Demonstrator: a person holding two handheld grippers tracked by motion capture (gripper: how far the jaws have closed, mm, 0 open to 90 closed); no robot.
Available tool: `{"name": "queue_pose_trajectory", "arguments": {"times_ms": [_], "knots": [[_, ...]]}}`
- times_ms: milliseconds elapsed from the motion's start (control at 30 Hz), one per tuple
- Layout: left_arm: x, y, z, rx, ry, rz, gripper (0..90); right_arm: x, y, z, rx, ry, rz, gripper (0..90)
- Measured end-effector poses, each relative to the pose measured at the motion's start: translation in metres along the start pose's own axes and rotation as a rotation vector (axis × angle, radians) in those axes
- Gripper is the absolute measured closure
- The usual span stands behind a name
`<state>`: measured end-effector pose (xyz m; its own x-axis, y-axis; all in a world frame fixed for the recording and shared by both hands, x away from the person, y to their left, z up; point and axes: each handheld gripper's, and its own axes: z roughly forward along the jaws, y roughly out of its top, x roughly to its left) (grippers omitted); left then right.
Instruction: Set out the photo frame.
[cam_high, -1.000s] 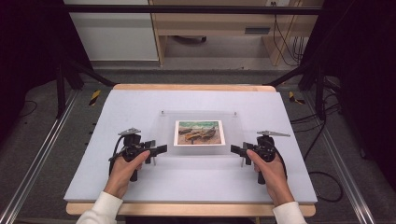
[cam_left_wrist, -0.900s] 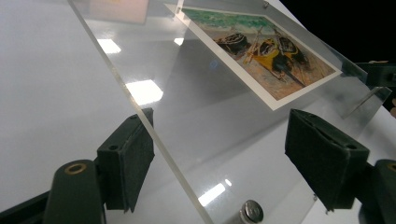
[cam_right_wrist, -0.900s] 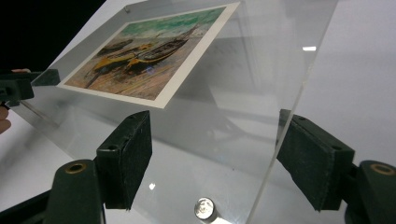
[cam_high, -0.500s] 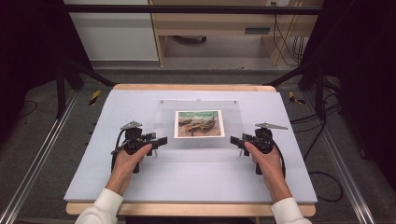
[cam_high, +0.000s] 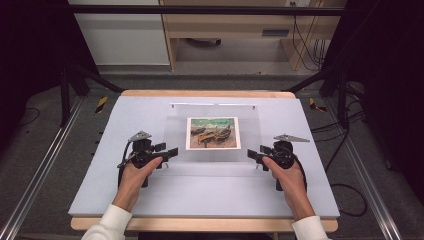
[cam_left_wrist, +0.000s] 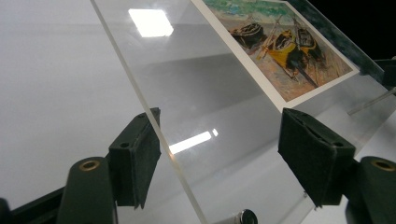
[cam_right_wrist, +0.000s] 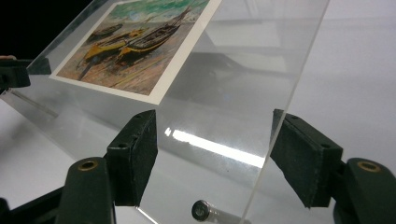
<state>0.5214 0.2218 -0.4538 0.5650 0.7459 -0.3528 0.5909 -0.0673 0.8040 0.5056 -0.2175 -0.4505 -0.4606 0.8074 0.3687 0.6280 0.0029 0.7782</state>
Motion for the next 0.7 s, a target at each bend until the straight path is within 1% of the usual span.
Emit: {"name": "queue_pose_trajectory", "arguments": {"times_ms": [100, 167, 267, 333, 467, 700], "knots": [[-0.0027, 0.0002, 0.0004, -0.018, 0.016, 0.002, 31.9, 0.0008, -0.0002, -0.0021, -0.003, -0.007, -0.017, 34.0], [-0.0035, 0.0001, 0.0007, -0.022, 0.019, 0.007, 32.6, 0.0009, 0.0004, -0.0032, -0.011, -0.016, -0.027, 34.7], [-0.0026, 0.0004, 0.0022, -0.032, 0.026, 0.003, 32.9, 0.0003, 0.0011, -0.0025, -0.012, -0.018, -0.031, 34.7], [-0.0023, 0.0005, 0.0038, -0.041, 0.026, -0.004, 32.9, -0.0016, 0.0032, -0.0001, -0.014, -0.019, -0.025, 34.7], [-0.0026, 0.0019, 0.0064, -0.051, 0.036, 0.006, 32.9, -0.0032, 0.0053, 0.0018, -0.019, -0.023, -0.026, 34.7], [-0.0075, 0.0011, 0.0049, -0.051, 0.050, 0.039, 32.9, -0.0011, 0.0029, -0.0019, -0.027, -0.037, -0.061, 34.9]]}}
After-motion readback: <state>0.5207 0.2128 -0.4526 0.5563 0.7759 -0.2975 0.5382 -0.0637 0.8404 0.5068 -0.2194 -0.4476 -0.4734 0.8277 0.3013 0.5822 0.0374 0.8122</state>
